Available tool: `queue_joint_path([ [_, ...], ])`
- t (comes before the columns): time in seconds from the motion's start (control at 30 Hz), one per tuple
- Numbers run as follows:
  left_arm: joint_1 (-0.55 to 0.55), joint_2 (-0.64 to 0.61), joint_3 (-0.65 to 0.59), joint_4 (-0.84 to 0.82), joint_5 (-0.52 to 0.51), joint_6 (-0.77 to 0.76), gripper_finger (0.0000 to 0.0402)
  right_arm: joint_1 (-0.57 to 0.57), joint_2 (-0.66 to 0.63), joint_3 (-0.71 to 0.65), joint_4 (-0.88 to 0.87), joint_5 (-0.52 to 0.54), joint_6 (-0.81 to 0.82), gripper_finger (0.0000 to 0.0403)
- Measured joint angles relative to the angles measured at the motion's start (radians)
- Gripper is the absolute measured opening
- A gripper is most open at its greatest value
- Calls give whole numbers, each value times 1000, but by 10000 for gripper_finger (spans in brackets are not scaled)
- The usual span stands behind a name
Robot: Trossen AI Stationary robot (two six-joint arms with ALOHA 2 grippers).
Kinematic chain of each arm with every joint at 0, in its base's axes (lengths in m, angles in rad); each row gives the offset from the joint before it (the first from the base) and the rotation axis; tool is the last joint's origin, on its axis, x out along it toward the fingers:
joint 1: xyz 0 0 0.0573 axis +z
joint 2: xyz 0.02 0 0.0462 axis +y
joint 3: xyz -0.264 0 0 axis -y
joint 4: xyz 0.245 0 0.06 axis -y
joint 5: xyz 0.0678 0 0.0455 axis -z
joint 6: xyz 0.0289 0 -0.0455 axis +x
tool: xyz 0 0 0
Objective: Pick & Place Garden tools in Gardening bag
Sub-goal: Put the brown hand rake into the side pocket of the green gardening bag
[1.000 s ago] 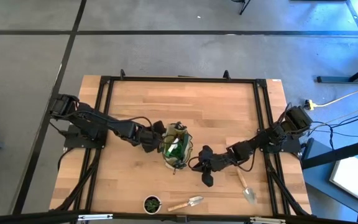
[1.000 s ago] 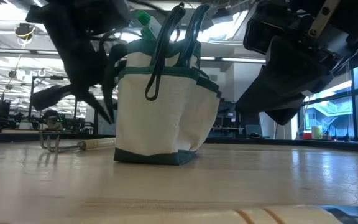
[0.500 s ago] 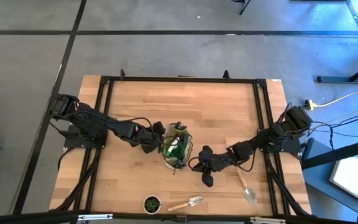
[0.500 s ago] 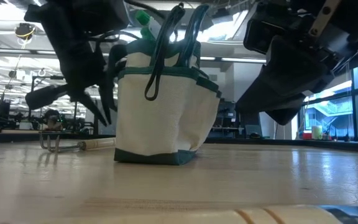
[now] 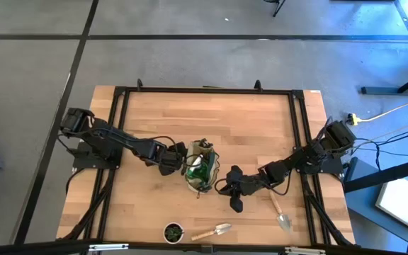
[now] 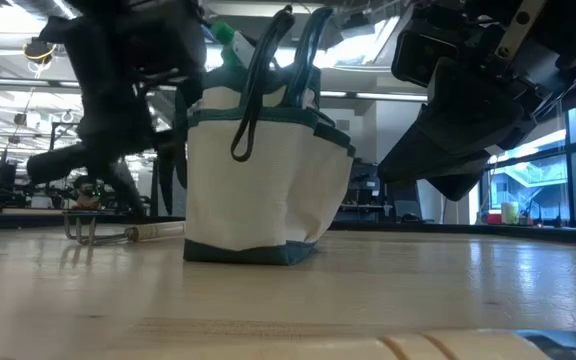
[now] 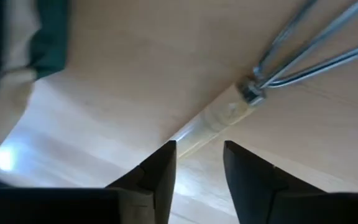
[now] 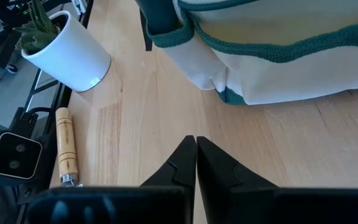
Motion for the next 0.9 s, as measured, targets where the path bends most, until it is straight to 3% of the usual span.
queue_joint_path([
  [0.37, -14, 50, 0, 4, -24, 99, 161, 6, 0, 0, 0, 0, 0, 16],
  [0.9, 88, 51, 0, 8, 102, 43, 155, 11, 0, 0, 2, 4, 0, 17],
])
